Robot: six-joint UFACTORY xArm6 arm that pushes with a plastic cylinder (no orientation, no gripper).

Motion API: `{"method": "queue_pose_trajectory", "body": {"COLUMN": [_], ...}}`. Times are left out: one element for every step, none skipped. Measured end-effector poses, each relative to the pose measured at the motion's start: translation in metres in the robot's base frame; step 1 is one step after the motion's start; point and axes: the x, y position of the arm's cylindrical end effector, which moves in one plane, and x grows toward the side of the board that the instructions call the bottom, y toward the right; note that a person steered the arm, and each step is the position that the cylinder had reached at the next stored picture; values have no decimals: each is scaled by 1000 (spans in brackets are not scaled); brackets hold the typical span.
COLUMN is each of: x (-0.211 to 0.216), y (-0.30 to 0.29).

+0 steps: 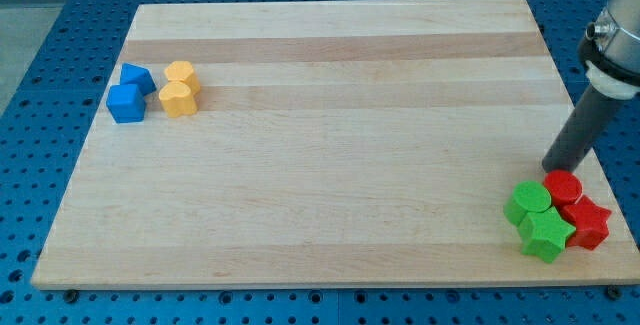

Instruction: Move your arm to the bottom left of the blue cube

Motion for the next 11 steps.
{"method": "queue_pose_trajectory", "body": {"x": [-27, -32, -32, -32, -32, -32, -32, -32, -32, -32, -32], "y": [0, -25, -77, -130, -176, -226, -277, -328, -376, -426, -475]}}
